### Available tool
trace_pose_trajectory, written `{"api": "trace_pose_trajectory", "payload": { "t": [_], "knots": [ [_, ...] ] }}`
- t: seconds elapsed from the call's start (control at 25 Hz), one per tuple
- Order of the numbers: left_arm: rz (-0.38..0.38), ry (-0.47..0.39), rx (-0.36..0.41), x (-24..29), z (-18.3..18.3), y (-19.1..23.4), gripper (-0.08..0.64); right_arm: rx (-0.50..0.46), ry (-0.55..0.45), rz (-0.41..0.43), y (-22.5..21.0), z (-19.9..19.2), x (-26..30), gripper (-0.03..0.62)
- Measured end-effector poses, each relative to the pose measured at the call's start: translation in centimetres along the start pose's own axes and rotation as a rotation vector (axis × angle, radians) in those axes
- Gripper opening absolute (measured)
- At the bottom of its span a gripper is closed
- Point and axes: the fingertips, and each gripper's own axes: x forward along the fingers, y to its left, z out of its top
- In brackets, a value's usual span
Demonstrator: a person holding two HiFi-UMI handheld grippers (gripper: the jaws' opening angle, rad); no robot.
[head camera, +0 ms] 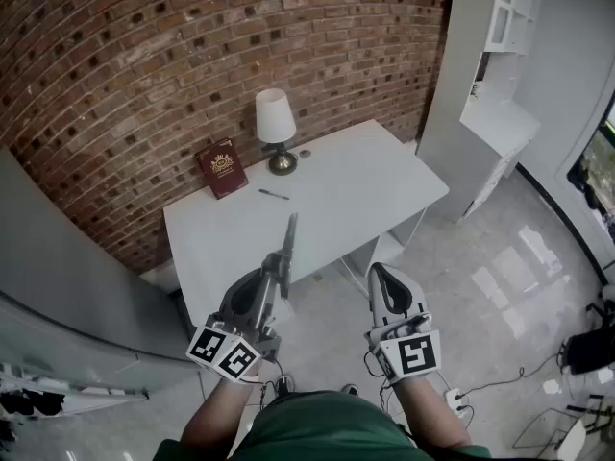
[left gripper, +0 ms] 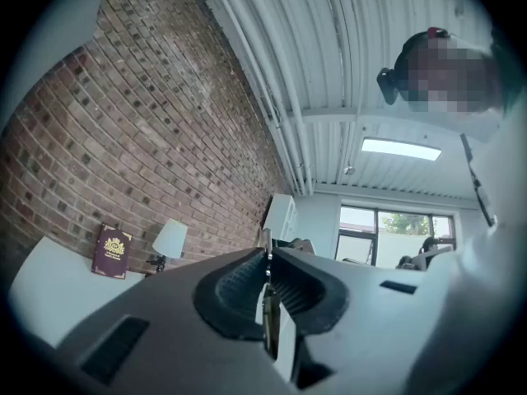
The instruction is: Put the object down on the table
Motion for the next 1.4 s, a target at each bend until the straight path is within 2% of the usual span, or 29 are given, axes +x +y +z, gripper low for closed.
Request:
{"api": "trace_pose_trajectory", "payload": {
  "t": [0.32, 0.52, 0.72, 0.92, 1.12, 1.4],
  "knots": [
    [0.025, -0.004, 0.002, 0.5, -1.2, -3.1, 0.021, -0.013, 0.050, 0.026, -2.6, -0.6, -2.2, 0.002],
    [0.054, 0.005, 0.005, 0.9, -2.2, -4.7, 0.021, 0.036, 0.032, 0.065, -4.2, -1.1, -3.4, 0.002],
    [0.067, 0.036, 0.011, 2.2, -3.5, -5.4, 0.023, 0.083, 0.033, 0.063, -6.0, -2.1, -3.7, 0.003],
    [0.071, 0.051, 0.017, 5.1, -4.2, -3.6, 0.021, 0.096, 0.056, 0.048, -7.9, -3.8, -1.6, 0.003],
    [0.064, 0.059, -0.016, 9.7, -4.9, -0.1, 0.021, 0.085, 0.108, 0.007, -10.8, -5.8, 1.9, 0.003],
    [-0.001, 0.042, -0.079, 17.2, -7.0, 5.9, 0.022, 0.062, 0.159, -0.062, -15.1, -7.3, 8.2, 0.002]
  ]
}}
